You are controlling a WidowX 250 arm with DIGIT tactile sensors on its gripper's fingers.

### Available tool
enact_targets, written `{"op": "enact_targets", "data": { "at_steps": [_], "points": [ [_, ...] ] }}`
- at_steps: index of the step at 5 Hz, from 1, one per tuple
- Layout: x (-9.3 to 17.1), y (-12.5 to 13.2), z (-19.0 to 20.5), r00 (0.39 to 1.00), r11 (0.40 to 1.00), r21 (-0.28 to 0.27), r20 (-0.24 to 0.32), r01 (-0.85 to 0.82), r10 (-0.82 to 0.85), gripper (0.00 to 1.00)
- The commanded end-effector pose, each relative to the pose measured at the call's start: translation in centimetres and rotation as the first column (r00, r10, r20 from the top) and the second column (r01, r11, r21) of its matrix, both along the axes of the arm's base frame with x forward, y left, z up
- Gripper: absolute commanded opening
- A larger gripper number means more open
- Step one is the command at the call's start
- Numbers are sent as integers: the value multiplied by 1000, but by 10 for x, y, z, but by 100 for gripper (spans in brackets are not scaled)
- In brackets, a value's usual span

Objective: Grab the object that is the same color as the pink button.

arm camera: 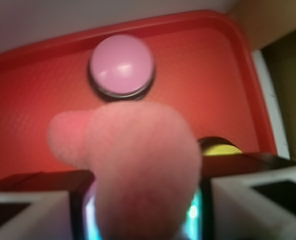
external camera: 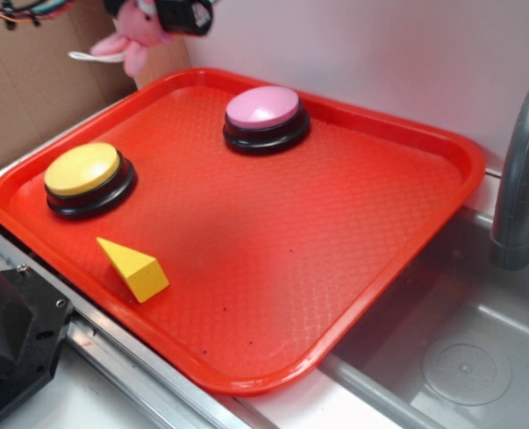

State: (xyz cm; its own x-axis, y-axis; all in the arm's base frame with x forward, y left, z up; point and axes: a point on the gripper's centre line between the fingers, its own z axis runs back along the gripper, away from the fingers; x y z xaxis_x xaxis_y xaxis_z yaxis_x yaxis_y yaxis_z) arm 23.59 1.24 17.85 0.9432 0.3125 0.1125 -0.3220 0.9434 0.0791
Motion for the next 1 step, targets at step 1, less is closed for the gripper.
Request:
{"op": "enact_targets", "data": {
  "at_steps": [1],
  "points": [
    [-3, 14, 16, 995, 995, 47, 51, -83, 80, 0]
  ]
}}
